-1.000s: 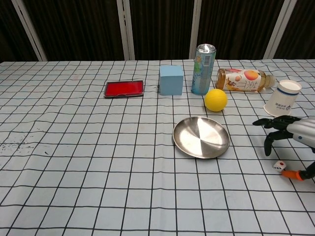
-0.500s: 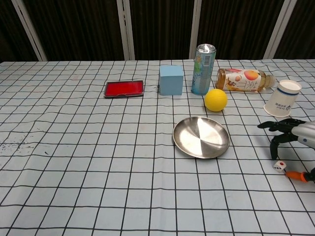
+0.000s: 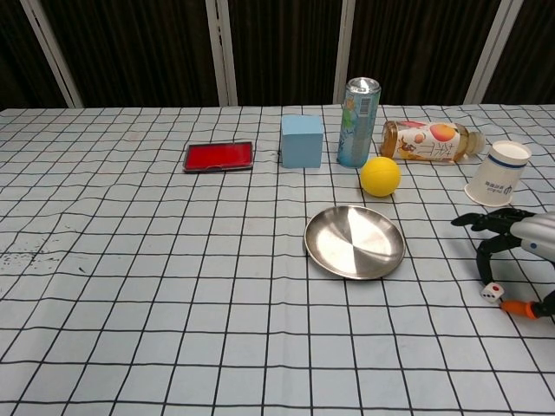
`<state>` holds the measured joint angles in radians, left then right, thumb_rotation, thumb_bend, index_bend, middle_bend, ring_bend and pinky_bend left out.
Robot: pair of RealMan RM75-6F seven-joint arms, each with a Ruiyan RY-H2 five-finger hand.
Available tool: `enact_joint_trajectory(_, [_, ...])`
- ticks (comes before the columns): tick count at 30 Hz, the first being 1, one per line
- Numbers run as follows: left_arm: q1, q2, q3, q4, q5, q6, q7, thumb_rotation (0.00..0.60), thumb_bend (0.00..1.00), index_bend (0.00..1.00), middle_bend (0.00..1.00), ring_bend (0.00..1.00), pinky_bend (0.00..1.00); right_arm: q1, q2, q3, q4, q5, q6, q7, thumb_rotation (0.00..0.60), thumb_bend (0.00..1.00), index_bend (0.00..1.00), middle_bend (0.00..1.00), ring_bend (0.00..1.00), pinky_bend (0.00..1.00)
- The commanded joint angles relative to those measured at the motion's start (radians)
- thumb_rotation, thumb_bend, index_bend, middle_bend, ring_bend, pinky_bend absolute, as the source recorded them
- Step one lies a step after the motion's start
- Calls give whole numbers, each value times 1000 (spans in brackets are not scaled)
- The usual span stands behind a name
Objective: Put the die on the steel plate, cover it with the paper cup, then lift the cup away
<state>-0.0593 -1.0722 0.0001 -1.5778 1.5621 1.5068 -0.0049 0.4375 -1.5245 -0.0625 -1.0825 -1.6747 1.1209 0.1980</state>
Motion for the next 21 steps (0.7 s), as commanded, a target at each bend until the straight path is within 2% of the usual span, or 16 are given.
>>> enact_joint_trajectory(1, [0, -1, 0, 0, 0, -1, 1, 600, 293, 147, 0, 0, 23, 2, 3, -1, -3, 1, 0, -2, 600, 338, 528, 82, 126, 0])
enact_joint_trajectory(21, [-1, -1, 0, 0, -2, 0, 3, 600, 294, 147, 0, 0, 24, 13, 10, -7, -38, 10, 2, -25, 600, 350, 532, 83, 126, 0])
